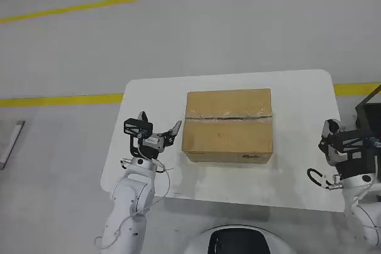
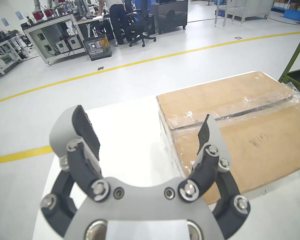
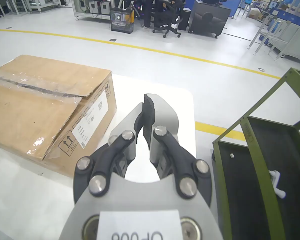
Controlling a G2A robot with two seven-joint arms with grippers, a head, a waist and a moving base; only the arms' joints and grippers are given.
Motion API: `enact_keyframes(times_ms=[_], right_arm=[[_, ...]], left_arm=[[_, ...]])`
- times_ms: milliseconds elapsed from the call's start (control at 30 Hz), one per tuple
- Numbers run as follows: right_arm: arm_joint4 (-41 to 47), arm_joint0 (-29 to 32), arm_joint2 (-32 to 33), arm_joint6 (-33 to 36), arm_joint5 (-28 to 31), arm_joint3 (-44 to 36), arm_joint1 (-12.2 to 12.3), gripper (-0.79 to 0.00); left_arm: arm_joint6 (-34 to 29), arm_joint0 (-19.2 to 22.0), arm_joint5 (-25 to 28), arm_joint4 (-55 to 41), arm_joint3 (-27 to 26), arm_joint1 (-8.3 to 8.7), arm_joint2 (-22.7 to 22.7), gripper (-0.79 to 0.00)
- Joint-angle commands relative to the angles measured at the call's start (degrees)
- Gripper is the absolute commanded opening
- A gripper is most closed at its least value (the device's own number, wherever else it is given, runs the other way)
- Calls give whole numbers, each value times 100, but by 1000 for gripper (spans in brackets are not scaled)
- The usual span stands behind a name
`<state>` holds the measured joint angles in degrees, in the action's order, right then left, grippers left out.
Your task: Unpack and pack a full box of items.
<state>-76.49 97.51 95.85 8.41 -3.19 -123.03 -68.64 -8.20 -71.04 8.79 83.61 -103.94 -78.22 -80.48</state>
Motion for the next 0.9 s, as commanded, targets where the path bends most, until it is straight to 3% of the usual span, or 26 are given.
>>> enact_keyframes(times_ms=[0, 500, 867], right_arm=[[-1, -41, -16, -47, 22, 65, -6, -785], [-121, -485, -446, -566, 7, 1176, -75, -785], [389, -1438, -1083, -717, -161, 2256, -208, -785]], left_arm=[[0, 0, 0, 0, 0, 0, 0, 0], [0, 0, 0, 0, 0, 0, 0, 0], [0, 0, 0, 0, 0, 0, 0, 0]])
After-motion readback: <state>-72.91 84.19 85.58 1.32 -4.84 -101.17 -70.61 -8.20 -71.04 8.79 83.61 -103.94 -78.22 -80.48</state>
